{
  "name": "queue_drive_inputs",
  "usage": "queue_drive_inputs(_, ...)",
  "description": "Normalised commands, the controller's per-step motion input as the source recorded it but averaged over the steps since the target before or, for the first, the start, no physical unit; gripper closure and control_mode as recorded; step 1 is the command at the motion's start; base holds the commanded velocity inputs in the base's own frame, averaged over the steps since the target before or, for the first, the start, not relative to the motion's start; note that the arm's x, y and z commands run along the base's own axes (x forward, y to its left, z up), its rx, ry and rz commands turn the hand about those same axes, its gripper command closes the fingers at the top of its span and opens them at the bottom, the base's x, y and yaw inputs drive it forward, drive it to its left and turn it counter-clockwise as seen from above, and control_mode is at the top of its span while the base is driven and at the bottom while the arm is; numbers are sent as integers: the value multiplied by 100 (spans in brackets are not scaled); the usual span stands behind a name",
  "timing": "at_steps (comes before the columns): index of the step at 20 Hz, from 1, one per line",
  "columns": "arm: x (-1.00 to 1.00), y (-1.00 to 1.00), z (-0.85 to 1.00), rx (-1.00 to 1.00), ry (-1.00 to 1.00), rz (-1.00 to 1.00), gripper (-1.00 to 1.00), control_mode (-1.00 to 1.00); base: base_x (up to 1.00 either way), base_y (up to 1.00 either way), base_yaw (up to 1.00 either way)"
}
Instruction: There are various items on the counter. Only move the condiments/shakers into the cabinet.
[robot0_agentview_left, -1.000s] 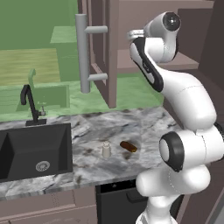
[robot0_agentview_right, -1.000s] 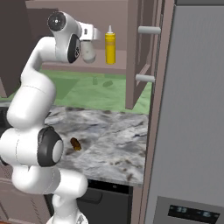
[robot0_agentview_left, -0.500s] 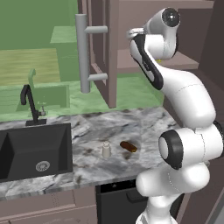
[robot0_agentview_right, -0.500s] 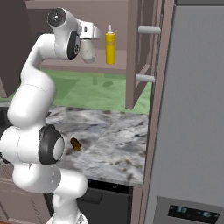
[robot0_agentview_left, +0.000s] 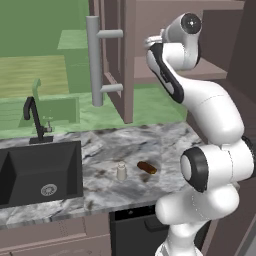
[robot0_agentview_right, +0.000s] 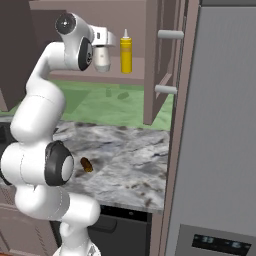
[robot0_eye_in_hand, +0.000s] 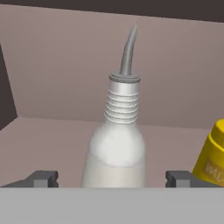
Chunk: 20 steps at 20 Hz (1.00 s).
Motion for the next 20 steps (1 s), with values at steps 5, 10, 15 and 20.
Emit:
queue_drive_inputs(5, -32, 0, 0, 0, -4, -1, -100, -100, 0, 0, 0)
queue_drive_inputs(10, -100, 0, 0, 0, -11, -8, -100, -100, 0, 0, 0)
queue_drive_inputs(15, -100, 5, -8, 0, -4, -8, -100, -100, 0, 0, 0)
queue_drive_inputs(20, -100, 19, -36, 0, 0, -3, -100, -100, 0, 0, 0)
